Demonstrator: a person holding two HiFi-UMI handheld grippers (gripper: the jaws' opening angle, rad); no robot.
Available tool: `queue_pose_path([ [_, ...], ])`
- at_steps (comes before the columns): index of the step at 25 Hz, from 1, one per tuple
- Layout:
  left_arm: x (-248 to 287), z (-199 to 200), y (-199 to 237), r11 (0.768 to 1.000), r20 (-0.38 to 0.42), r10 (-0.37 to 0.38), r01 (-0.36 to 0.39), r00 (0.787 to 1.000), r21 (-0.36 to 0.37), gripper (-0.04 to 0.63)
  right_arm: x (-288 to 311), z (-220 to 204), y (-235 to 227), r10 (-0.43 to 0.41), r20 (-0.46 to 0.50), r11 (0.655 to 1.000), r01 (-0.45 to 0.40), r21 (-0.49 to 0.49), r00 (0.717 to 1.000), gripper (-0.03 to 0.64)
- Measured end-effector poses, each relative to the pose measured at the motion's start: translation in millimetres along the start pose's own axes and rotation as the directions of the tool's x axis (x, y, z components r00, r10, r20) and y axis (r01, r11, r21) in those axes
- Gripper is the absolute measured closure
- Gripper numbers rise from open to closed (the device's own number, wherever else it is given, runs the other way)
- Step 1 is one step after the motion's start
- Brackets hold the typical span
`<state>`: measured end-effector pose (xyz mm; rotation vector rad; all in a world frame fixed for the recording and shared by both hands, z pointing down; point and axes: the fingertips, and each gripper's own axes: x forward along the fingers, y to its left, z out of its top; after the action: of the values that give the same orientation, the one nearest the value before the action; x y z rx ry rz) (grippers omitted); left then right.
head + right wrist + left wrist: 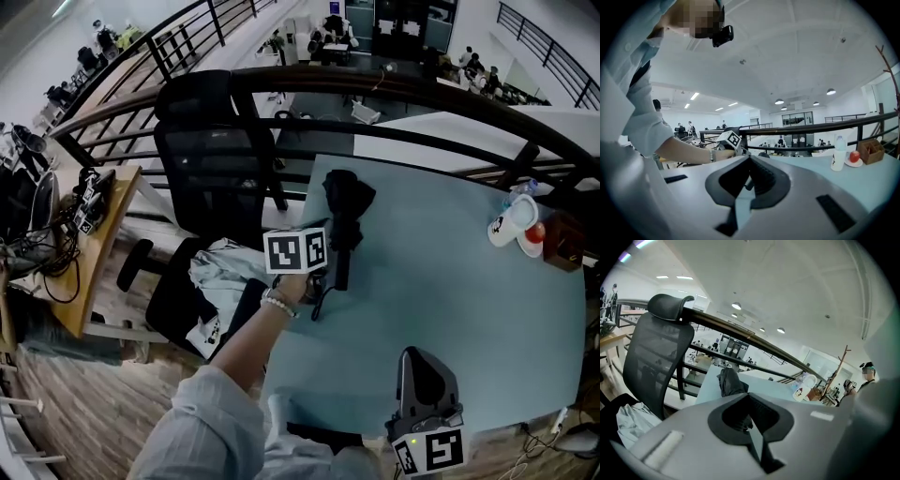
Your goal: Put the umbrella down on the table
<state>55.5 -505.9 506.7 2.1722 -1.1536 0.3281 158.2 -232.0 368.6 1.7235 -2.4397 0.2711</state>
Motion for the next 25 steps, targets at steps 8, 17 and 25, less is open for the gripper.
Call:
queue_pose_path([
  [8, -67.5, 30.5, -52.7, 0.998, 0.151, -0.035, 0.026, 0.988, 0.065, 0.591, -13.9, 20.6, -9.0, 0.001, 0.042, 1.0, 0.0, -0.028, 0.999, 0.626],
  [17, -143.2, 21.7, -103.6, 0.994, 0.276, -0.084, 0.1, 0.957, -0.044, 0.591, -28.3, 42.9, -23.2, 0.017, 0.104, 0.998, -0.01, -0.069, 0.994, 0.626],
  [25, -196.0, -7.3, -134.5, 0.999, 0.315, -0.039, 0.041, 0.948, -0.001, 0.591, -41.8, 48.6, -35.6, 0.052, 0.134, 0.997, -0.043, -0.065, 0.99, 0.626],
])
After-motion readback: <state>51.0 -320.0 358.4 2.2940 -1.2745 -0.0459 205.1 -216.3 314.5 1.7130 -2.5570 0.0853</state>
